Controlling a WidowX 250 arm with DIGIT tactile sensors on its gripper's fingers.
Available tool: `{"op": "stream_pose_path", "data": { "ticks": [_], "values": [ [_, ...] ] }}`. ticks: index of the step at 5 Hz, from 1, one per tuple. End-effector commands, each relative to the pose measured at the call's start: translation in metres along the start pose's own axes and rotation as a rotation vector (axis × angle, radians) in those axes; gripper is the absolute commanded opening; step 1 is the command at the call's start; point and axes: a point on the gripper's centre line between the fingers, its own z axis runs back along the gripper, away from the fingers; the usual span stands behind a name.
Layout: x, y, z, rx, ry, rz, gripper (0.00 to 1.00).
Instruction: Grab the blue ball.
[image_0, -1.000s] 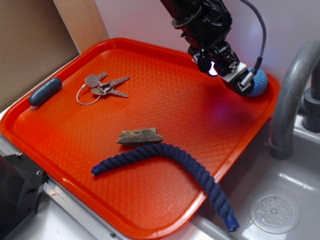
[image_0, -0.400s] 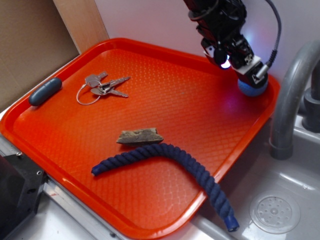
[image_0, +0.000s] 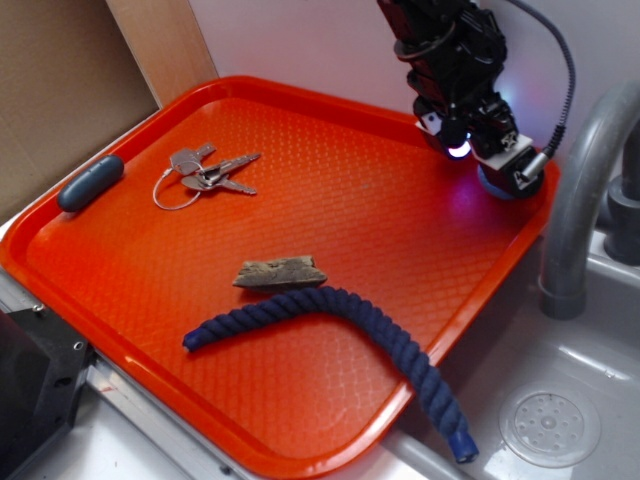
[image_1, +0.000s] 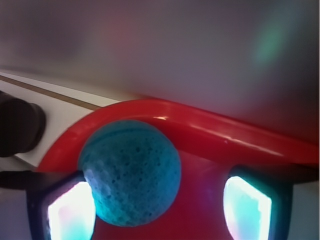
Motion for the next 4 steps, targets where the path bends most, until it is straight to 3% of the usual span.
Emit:
{"op": "stream_pose_path", "data": {
  "ticks": [1, 4],
  "values": [
    [0.0016, -0.0114, 0.0167, -0.008, -0.071, -0.027, 0.0],
    [0.001, -0.0103, 0.0168, -0.01, -0.067, -0.034, 0.0]
  ]
}}
